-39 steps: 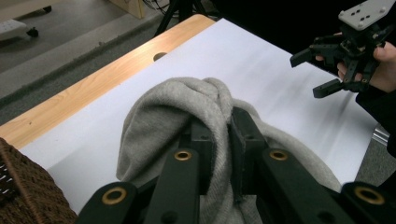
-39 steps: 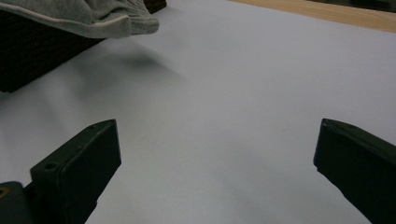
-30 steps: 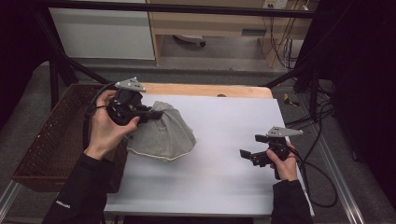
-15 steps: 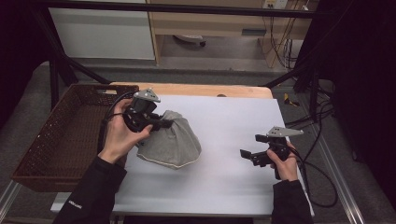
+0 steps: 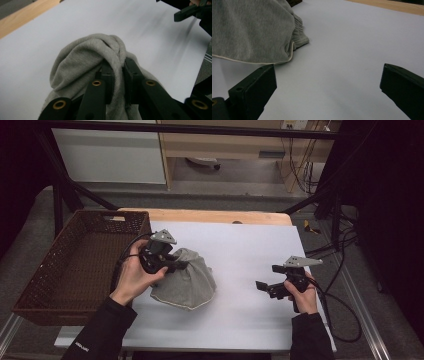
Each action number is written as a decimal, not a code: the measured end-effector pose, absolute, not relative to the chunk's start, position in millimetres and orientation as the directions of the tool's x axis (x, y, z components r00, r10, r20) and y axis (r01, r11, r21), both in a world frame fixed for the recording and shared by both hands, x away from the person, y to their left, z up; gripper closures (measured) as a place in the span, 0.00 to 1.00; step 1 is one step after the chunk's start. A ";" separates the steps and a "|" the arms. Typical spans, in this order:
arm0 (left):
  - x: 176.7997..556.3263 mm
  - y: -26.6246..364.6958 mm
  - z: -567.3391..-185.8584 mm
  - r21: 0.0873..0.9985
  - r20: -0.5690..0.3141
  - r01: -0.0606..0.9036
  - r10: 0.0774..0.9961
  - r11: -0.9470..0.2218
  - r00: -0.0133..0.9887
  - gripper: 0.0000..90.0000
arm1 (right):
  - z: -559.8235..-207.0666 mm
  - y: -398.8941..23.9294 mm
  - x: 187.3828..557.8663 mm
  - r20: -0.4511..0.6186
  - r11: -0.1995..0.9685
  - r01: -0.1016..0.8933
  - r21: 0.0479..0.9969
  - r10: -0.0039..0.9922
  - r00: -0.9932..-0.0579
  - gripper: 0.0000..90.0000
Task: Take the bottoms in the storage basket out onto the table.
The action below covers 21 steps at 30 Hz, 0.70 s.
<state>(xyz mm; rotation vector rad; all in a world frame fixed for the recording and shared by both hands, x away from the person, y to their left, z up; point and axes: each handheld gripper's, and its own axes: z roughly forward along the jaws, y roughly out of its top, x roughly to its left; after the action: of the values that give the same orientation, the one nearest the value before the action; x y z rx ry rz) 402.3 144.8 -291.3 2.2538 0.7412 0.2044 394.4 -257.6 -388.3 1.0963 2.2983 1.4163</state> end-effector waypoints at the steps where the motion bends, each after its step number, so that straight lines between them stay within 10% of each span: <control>1: 400.9 144.5 -293.9 0.695 -0.075 0.450 0.566 -0.561 0.821 0.88 | -388.4 -257.6 394.6 0.182 0.255 0.476 0.842 0.696 -0.695 0.01; 21: 376.1 145.6 -353.9 0.679 -0.123 0.465 0.536 -0.568 0.835 0.76 | -393.9 -246.3 395.6 0.185 0.281 0.485 0.828 0.680 -0.709 0.01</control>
<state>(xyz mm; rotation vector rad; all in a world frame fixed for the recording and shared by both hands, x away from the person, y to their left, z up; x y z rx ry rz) 376.1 145.6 -353.9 2.2701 0.7264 0.1243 395.6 -246.3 -393.9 1.0832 2.3419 1.3999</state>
